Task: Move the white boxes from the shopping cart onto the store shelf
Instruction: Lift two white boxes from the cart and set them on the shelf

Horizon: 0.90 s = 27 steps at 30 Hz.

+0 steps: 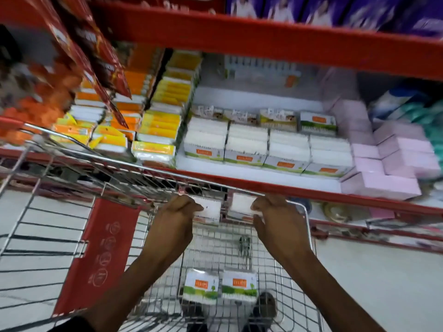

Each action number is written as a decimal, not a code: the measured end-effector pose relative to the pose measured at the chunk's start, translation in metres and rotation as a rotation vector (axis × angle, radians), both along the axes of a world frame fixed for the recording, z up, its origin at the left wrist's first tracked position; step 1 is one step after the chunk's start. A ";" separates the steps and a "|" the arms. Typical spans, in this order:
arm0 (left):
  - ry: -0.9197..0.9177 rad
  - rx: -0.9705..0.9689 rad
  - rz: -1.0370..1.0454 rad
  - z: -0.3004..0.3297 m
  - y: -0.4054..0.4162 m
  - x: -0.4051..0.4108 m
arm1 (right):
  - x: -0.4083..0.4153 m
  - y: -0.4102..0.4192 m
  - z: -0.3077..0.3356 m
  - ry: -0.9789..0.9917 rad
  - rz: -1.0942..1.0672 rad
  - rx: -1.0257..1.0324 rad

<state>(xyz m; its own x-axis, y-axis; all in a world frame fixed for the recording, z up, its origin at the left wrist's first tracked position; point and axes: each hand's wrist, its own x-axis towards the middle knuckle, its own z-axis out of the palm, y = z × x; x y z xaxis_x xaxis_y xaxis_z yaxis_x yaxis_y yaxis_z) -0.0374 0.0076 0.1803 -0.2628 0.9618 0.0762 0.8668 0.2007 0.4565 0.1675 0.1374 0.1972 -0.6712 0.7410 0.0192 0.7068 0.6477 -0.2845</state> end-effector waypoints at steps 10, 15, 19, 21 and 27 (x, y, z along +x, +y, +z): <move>0.058 0.236 0.049 0.085 0.041 -0.022 | -0.023 0.033 0.080 0.160 -0.038 0.132; 0.082 0.213 0.063 0.074 0.071 -0.036 | -0.043 0.051 0.064 0.165 -0.077 0.091; 0.099 0.165 0.059 0.055 0.084 -0.042 | -0.055 0.059 0.047 0.140 -0.086 0.075; 0.109 0.141 0.058 0.046 0.088 -0.044 | -0.060 0.061 0.039 0.123 -0.088 0.070; 0.089 0.091 0.074 0.029 0.095 -0.047 | -0.070 0.067 0.021 0.083 -0.082 0.055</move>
<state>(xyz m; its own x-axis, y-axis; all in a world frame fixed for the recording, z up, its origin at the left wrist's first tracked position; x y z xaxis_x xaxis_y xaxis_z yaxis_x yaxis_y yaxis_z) -0.0841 0.1024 0.2098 -0.3207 0.9282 0.1886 0.8891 0.2263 0.3978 0.0972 0.2040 0.2177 -0.6032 0.7894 0.1138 0.7334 0.6051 -0.3098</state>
